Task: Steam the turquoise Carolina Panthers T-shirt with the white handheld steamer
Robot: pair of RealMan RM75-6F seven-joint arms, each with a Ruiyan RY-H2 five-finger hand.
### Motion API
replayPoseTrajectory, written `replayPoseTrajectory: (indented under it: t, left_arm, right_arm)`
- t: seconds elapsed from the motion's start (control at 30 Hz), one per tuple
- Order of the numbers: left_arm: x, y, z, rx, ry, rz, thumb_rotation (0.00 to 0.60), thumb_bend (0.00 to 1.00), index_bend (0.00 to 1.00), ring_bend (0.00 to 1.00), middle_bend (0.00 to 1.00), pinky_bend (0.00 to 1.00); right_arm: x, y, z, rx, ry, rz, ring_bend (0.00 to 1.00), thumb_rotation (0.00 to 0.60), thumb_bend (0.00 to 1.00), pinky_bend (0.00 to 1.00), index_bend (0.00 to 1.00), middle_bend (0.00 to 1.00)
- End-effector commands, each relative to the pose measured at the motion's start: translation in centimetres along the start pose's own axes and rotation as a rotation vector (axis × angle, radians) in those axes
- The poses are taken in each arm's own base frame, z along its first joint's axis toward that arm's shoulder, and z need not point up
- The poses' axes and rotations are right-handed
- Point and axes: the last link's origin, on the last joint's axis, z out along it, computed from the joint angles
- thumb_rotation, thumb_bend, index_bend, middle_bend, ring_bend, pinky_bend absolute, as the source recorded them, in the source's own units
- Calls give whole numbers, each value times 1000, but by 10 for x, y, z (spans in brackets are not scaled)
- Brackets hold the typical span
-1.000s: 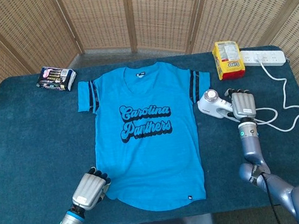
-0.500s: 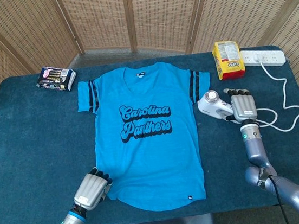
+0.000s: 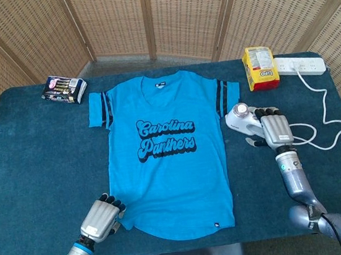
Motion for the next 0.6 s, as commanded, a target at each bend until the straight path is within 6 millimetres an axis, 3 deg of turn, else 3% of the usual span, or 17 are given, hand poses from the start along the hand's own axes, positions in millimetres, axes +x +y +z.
replayPoseTrajectory:
  t: [0.03, 0.17, 0.3, 0.6]
  left_arm:
    - [2, -3, -6, 10, -34, 11, 474, 151, 207, 257, 363, 336]
    - [11, -11, -19, 35, -55, -5, 469, 122, 110, 221, 321, 333]
    - [21, -21, -28, 64, -31, -28, 470, 120, 102, 217, 317, 333]
    - [47, -70, -65, 243, 145, -78, 468, 120, 101, 217, 317, 333]
  right_arm:
    - [10, 1, -15, 24, 9, -7, 217, 470, 247, 147, 167, 281]
    - [19, -3, -38, 52, 7, 2, 216, 470, 241, 147, 167, 281]
    - [23, -2, -51, 51, 6, 26, 218, 467, 239, 150, 167, 283]
    - [32, 13, -83, 22, 35, 57, 266, 470, 239, 185, 194, 310]
